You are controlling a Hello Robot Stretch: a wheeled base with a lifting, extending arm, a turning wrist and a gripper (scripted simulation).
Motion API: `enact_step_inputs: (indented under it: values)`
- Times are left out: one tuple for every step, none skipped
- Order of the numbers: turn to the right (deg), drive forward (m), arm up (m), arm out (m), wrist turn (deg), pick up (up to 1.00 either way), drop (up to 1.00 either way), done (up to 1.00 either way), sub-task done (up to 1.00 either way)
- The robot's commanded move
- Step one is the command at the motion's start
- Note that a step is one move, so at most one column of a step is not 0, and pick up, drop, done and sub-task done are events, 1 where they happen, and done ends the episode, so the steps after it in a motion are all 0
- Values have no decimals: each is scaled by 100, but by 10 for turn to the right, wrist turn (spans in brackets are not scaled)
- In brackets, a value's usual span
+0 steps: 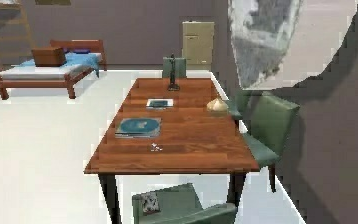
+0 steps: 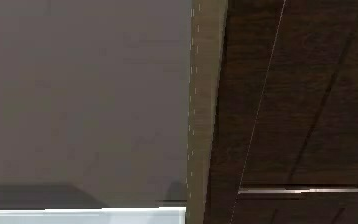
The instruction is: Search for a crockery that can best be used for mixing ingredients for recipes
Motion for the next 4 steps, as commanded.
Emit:
enact_step_inputs:
  values:
    - [0,15,0,0,0,0,0,0,0]
    - [-450,0,0,0,0,0,0,0,0]
    - [-360,0,0,0,0,0,0,0,0]
    - [0,100,0,0,0,0,0,0,0]
